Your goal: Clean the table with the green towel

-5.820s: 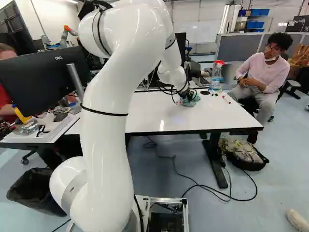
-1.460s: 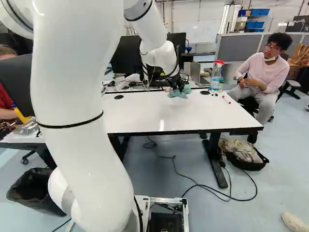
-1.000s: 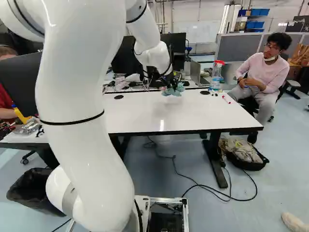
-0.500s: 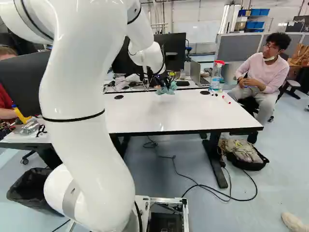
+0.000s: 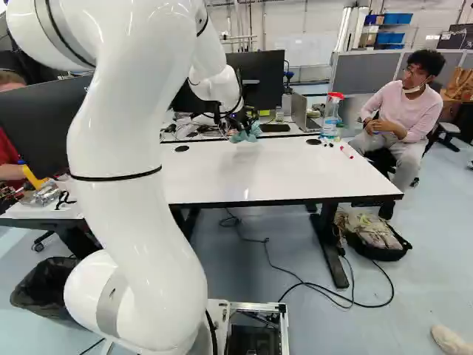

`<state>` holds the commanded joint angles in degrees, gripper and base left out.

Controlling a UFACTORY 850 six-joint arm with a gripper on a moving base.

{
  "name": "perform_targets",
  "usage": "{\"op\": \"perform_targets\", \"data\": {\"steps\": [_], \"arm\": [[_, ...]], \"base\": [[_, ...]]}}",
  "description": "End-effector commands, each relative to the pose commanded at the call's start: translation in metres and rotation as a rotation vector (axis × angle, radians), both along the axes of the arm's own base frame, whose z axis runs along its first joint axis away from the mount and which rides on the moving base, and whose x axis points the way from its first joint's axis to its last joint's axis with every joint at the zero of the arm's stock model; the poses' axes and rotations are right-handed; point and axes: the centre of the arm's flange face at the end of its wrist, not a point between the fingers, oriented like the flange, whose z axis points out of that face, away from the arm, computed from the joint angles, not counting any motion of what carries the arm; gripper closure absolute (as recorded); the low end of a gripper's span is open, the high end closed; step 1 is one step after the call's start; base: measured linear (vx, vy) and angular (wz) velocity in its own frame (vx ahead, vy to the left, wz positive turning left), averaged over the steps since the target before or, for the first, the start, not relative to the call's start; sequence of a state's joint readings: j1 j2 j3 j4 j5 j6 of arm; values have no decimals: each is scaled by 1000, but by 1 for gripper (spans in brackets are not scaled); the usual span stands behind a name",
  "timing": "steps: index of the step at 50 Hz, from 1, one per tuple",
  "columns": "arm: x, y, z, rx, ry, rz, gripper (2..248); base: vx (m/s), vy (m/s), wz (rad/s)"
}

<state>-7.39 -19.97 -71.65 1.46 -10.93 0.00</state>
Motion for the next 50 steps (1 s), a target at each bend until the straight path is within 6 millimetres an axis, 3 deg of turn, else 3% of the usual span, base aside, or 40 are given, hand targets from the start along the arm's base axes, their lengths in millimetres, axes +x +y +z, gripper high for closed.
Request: {"op": "perform_targets", "data": {"steps": [25,26,30,31,35,36,41,42,46,47,50], "arm": [[7,6,0,0,-3,11,195],[7,6,0,0,-3,11,181],[7,6,0,0,-3,11,181],[7,6,0,0,-3,11,147],[7,6,0,0,-3,11,147],[7,6,0,0,-3,11,112],[7,6,0,0,-3,11,112],[7,6,0,0,-3,11,76],[7,6,0,0,-3,11,76],[7,6,0,0,-3,11,39],[7,6,0,0,-3,11,39]], "base": [[0,0,0],[0,0,0],[0,0,0],[0,0,0],[0,0,0],[0,0,0],[0,0,0],[0,0,0],[0,0,0],[0,0,0],[0,0,0]]}}
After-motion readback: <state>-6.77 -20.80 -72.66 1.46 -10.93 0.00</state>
